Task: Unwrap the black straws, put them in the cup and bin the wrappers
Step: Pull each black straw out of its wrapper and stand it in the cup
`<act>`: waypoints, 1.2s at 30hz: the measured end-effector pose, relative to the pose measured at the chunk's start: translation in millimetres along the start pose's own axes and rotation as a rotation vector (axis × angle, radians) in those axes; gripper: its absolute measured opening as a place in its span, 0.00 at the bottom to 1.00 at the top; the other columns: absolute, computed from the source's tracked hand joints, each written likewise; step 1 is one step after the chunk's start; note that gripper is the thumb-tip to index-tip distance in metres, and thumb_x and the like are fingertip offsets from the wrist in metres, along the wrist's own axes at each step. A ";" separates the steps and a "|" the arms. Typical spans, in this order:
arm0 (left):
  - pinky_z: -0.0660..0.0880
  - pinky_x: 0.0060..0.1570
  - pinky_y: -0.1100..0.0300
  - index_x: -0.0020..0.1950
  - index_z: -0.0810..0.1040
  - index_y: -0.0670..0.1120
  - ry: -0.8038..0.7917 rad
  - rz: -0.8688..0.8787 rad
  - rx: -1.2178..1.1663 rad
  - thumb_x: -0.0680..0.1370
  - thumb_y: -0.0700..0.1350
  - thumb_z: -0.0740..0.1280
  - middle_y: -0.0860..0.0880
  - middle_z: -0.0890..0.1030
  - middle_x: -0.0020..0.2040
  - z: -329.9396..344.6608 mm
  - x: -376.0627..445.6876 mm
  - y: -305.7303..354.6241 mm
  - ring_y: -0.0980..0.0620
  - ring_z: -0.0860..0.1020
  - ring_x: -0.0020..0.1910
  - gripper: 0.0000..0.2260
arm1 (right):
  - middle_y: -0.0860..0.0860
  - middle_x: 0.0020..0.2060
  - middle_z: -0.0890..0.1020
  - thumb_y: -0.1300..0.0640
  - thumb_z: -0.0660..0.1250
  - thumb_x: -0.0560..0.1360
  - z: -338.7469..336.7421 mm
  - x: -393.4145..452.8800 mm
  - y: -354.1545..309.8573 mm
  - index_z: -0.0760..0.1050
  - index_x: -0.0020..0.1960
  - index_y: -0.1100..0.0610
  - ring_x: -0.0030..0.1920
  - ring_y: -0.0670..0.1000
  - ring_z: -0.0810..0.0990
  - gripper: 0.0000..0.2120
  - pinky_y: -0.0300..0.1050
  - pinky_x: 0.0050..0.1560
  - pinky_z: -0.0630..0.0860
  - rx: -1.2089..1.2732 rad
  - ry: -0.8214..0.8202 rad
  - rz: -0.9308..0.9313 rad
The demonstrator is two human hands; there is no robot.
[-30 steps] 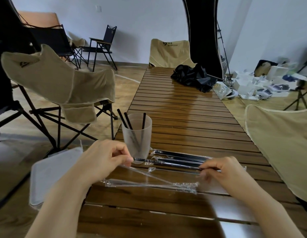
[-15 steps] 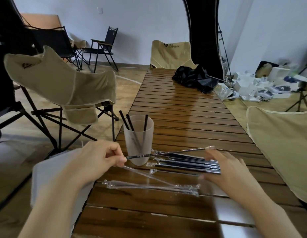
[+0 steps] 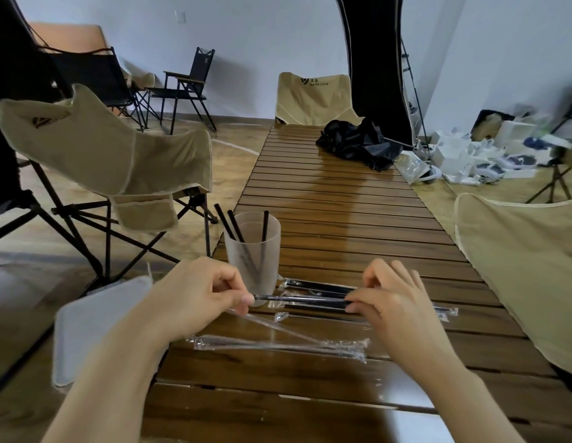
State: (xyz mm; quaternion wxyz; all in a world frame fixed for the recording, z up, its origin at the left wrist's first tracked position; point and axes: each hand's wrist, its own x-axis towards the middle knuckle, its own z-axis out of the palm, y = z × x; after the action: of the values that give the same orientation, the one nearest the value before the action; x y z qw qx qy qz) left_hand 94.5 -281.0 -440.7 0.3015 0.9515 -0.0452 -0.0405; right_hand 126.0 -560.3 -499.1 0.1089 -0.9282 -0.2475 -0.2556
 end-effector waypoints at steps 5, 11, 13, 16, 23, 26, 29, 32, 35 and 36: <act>0.68 0.36 0.70 0.39 0.81 0.54 0.045 -0.025 -0.041 0.75 0.50 0.70 0.61 0.84 0.37 -6.6 -5.3 -4.3 0.69 0.79 0.36 0.05 | 0.44 0.40 0.68 0.55 0.76 0.66 -3.7 -10.6 34.2 0.83 0.41 0.48 0.44 0.46 0.66 0.04 0.44 0.43 0.62 0.010 -0.041 0.111; 0.71 0.40 0.67 0.41 0.81 0.54 0.025 -0.025 -0.041 0.75 0.52 0.70 0.61 0.84 0.38 -2.3 -2.1 -4.0 0.68 0.80 0.39 0.04 | 0.44 0.47 0.74 0.47 0.73 0.66 2.1 -6.7 1.2 0.81 0.53 0.47 0.49 0.46 0.71 0.16 0.43 0.49 0.67 0.062 -0.138 0.074; 0.73 0.43 0.65 0.41 0.81 0.54 0.008 -0.018 -0.029 0.74 0.53 0.70 0.61 0.84 0.38 -1.5 -0.1 -3.0 0.67 0.81 0.40 0.05 | 0.46 0.46 0.76 0.48 0.73 0.67 7.2 -1.2 -17.6 0.83 0.49 0.48 0.48 0.49 0.74 0.12 0.44 0.47 0.70 0.085 -0.128 -0.020; 0.75 0.45 0.65 0.40 0.81 0.54 0.024 -0.012 -0.046 0.75 0.51 0.70 0.61 0.84 0.38 -2.8 -0.7 -3.1 0.66 0.81 0.40 0.04 | 0.46 0.44 0.76 0.49 0.72 0.68 10.4 2.5 -18.5 0.83 0.43 0.48 0.47 0.50 0.73 0.05 0.44 0.46 0.69 0.115 -0.112 -0.047; 0.76 0.46 0.64 0.42 0.81 0.57 0.159 0.018 -0.116 0.73 0.53 0.70 0.61 0.84 0.39 0.3 -1.6 3.7 0.65 0.80 0.42 0.02 | 0.43 0.42 0.73 0.51 0.72 0.69 7.2 -3.8 7.5 0.83 0.41 0.48 0.45 0.47 0.70 0.02 0.39 0.45 0.64 0.170 -0.053 0.105; 0.77 0.40 0.69 0.43 0.82 0.58 0.277 0.076 -0.223 0.73 0.54 0.70 0.61 0.83 0.39 22.7 0.4 27.3 0.67 0.80 0.40 0.03 | 0.43 0.40 0.73 0.51 0.70 0.70 8.0 -1.3 1.2 0.82 0.41 0.49 0.42 0.46 0.69 0.03 0.34 0.45 0.63 0.175 -0.017 0.098; 0.80 0.37 0.65 0.45 0.83 0.51 0.440 -0.016 -0.562 0.74 0.47 0.72 0.55 0.85 0.38 33.8 1.2 44.4 0.60 0.83 0.38 0.02 | 0.43 0.40 0.74 0.52 0.70 0.70 8.5 -0.2 0.5 0.82 0.41 0.50 0.41 0.47 0.70 0.03 0.33 0.45 0.63 0.174 0.000 0.098; 0.81 0.44 0.58 0.52 0.80 0.47 0.452 -0.181 -0.938 0.72 0.44 0.73 0.50 0.86 0.41 30.8 1.4 42.4 0.54 0.85 0.42 0.09 | 0.44 0.40 0.74 0.49 0.66 0.71 8.5 -1.7 4.3 0.83 0.42 0.50 0.41 0.47 0.71 0.08 0.35 0.44 0.64 0.185 0.017 0.123; 0.80 0.52 0.53 0.52 0.81 0.45 0.301 -0.249 -1.087 0.72 0.42 0.72 0.47 0.86 0.44 35.3 0.2 42.5 0.51 0.85 0.46 0.10 | 0.44 0.39 0.74 0.51 0.69 0.71 7.2 -0.5 1.7 0.83 0.42 0.51 0.41 0.47 0.70 0.06 0.40 0.42 0.66 0.214 0.036 0.128; 0.80 0.54 0.52 0.51 0.82 0.44 0.267 -0.245 -1.069 0.73 0.41 0.72 0.47 0.86 0.44 39.2 -0.5 44.1 0.52 0.85 0.47 0.08 | 0.43 0.39 0.74 0.53 0.71 0.70 7.3 0.0 0.0 0.83 0.42 0.51 0.40 0.46 0.70 0.04 0.40 0.42 0.66 0.220 0.036 0.121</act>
State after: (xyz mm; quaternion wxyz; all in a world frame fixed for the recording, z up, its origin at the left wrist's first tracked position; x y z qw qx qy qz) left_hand 87.2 -339.2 -447.3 0.7379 0.6615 0.1310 0.0284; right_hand 129.1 -557.8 -505.2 0.2295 -0.9192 -0.2157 -0.2364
